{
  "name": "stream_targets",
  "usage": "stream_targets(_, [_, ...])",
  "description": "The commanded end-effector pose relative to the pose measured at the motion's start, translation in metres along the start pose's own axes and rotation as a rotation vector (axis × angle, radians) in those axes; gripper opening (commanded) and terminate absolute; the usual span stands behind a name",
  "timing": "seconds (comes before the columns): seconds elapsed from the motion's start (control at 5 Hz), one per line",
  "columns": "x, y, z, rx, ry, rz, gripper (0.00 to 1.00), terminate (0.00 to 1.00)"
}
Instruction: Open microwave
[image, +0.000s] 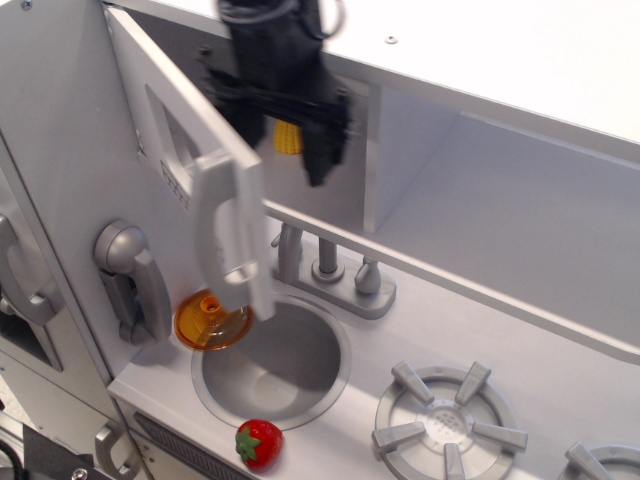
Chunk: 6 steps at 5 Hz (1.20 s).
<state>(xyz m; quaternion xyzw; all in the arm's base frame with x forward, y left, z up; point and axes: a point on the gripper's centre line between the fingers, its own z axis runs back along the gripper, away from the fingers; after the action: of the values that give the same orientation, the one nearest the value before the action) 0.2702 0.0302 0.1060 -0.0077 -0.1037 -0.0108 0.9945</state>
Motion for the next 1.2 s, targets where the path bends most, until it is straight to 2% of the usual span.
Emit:
stream_targets(0.0, [-0.028,0.038,0.024,0.071,0.003,-0.062,1.00,0.00])
stream_targets(0.2, [-0.038,0.051,0.029,0.084,0.007,-0.094,1.00,0.00])
stream_targets(0.4, [-0.038,0.051,0.035,0.073,-0.015,-0.142,1.00,0.00])
stream_targets(0.6, [-0.032,0.029,0.051,-0.019,-0.011,-0.141,1.00,0.00])
stream_targets(0.8, [-0.031,0.019,0.069,-0.072,-0.033,-0.143,1.00,0.00])
stream_targets(1.0, [-0.031,0.019,0.069,-0.072,-0.033,-0.143,1.00,0.00])
